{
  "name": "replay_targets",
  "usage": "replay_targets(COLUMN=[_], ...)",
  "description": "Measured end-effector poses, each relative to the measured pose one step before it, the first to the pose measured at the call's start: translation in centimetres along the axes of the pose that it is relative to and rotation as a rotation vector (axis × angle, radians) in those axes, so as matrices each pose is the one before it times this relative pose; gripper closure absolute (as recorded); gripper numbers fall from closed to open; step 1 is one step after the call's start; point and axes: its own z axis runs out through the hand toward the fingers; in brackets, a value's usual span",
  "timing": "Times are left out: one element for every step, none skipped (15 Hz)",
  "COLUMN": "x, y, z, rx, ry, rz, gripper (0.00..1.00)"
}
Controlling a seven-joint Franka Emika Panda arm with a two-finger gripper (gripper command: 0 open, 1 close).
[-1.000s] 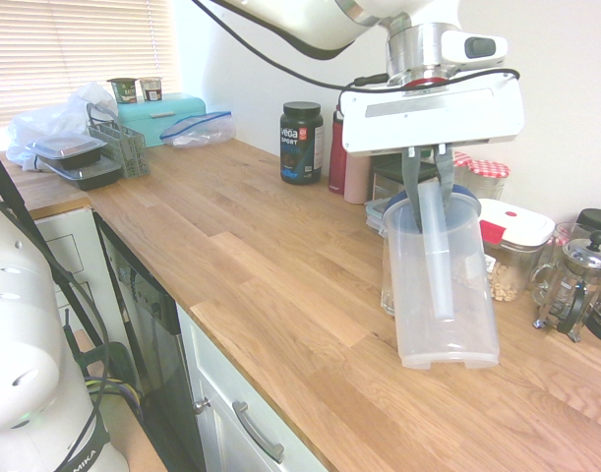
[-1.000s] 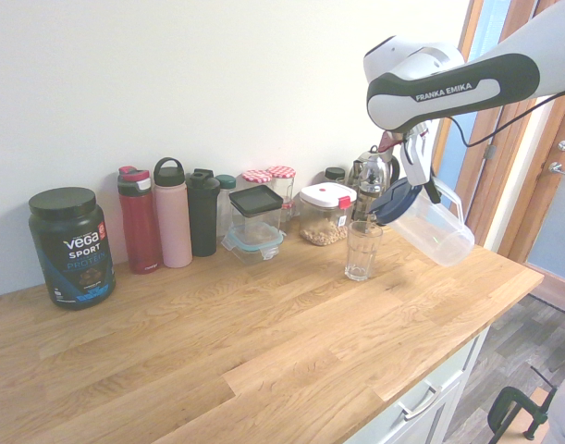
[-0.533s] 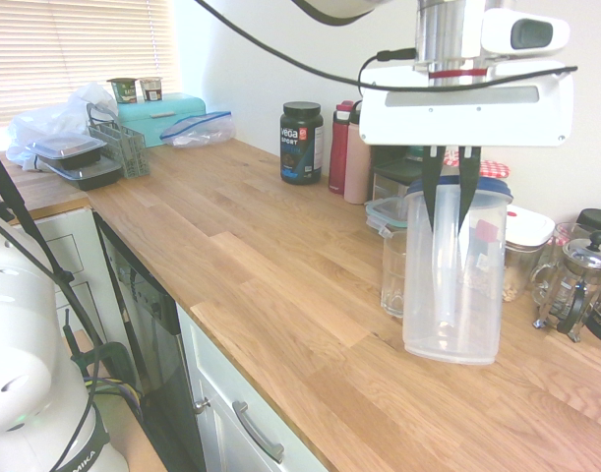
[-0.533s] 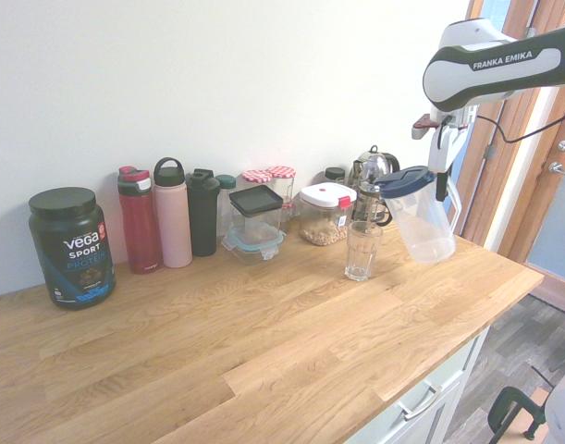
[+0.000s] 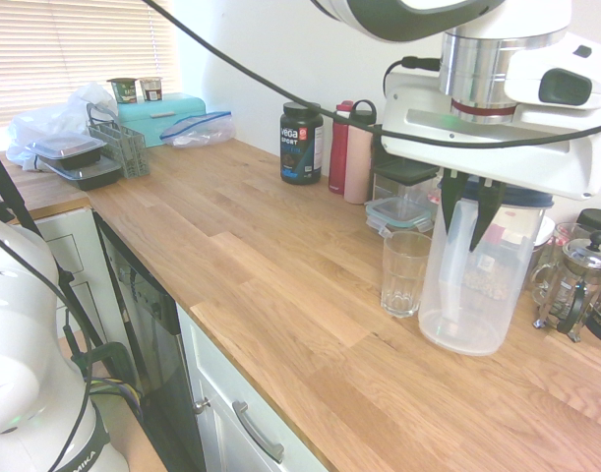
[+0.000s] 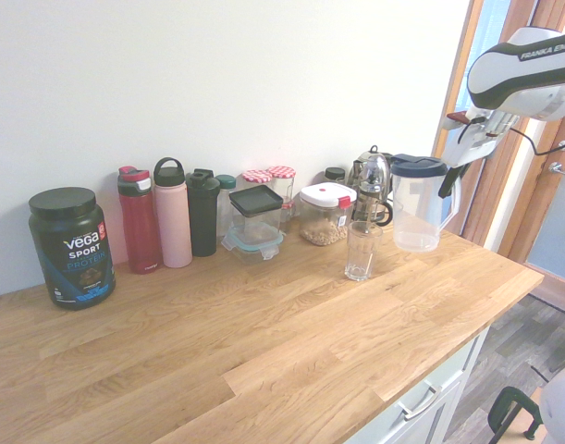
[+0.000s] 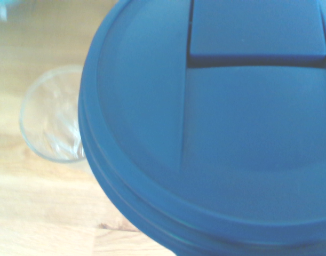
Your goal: Pour me some water
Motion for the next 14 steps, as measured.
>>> replay_targets(x=[-1.656,-1.861,-2.042,-1.794,-1.749,-1.905,-1.970,-2.230,-2.389,-2.595,-2.619,-2.688,-2.674,-2.319], y=[0.387,0.279,0.300,0.339,0.180,-0.084,-0.602,-1.151,-1.342,-1.537,-1.755,-1.921,-2.180,-2.000], z=[-0.289,-0.381,-0.477,-0.481,-0.417,-0.191,-0.063,-0.017,-0.059,-0.335,-0.652,-0.661,-0.607,-0.267], rx=[0.00841,0.00512,0.00125,-0.00126,-0.00331,-0.00975,-0.00989,-0.00525,-0.00294,0.00160,0.01179,0.02672,0.03028,0.02509], ry=[-0.00024,-0.00528,-0.00770,0.00477,0.01777,0.02143,0.02021,0.01597,0.00225,-0.00460,0.00193,0.00403,0.00896,0.00770], rz=[0.03851,0.03741,0.03658,0.02416,0.01948,0.01498,0.00592,-0.00405,-0.01228,-0.01749,-0.01911,-0.01632,-0.01249,-0.00557], gripper=[1.00,1.00,1.00,1.00,1.00,1.00,1.00,1.00,1.00,1.00,1.00,1.00,1.00,1.00])
